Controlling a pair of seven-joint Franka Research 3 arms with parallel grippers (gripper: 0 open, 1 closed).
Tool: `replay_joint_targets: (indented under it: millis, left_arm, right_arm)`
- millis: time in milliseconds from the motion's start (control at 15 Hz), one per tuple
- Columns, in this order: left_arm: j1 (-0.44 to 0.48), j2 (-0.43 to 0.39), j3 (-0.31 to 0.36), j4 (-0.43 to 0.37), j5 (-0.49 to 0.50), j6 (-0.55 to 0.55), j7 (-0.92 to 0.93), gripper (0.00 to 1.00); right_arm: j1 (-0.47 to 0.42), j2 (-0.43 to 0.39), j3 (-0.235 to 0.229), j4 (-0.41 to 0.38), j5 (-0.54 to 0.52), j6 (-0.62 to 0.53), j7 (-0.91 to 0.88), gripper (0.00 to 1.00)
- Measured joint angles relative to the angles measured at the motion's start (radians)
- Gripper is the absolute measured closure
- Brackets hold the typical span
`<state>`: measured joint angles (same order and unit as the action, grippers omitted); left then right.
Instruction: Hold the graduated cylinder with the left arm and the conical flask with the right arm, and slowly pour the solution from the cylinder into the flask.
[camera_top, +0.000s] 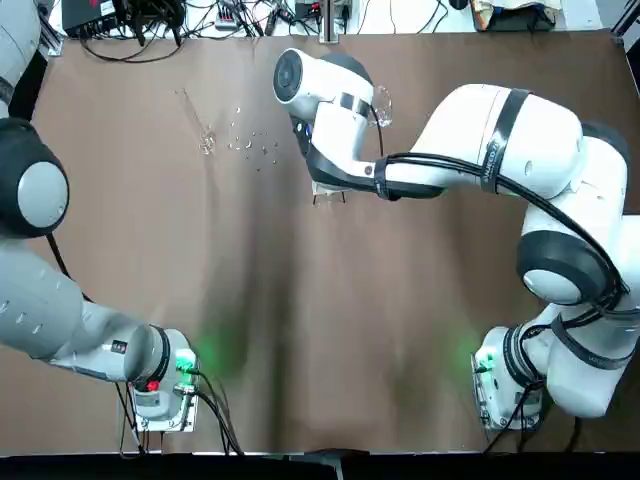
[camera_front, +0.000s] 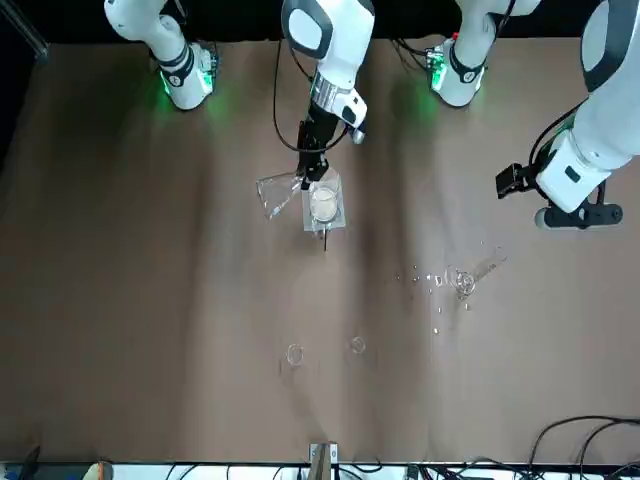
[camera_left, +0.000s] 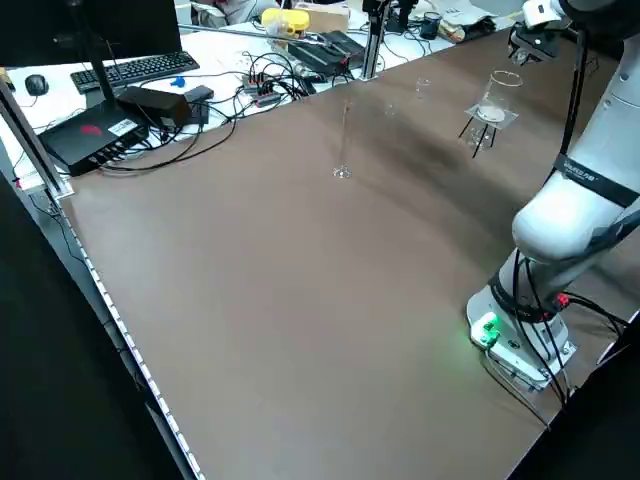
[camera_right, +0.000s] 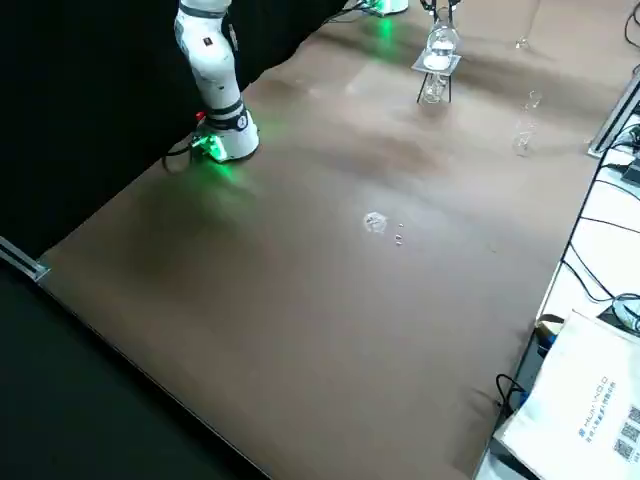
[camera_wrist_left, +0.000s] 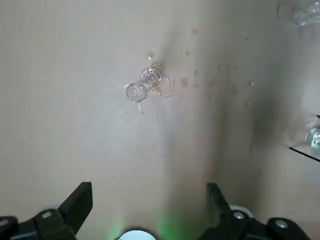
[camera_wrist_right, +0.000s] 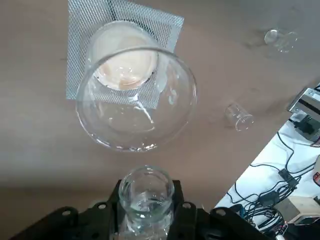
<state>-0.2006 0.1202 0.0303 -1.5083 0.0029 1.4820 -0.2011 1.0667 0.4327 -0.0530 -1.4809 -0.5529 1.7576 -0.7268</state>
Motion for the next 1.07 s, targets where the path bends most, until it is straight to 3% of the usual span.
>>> replay_joint_targets:
  millis: [667, 1067]
  left_arm:
    - [0.012, -0.001, 0.007, -0.016, 0.086, -0.011, -0.065, 0.00]
    - [0.013, -0.018, 0.002, -0.014, 0.018, 0.009, -0.065, 0.00]
  right_arm:
    - [0.016, 0.051, 0.000, 0.062, -0.025, -0.034, 0.001, 0.61]
    - [0.030, 0.052, 0.000, 0.066, -0.060, -0.072, 0.001, 0.61]
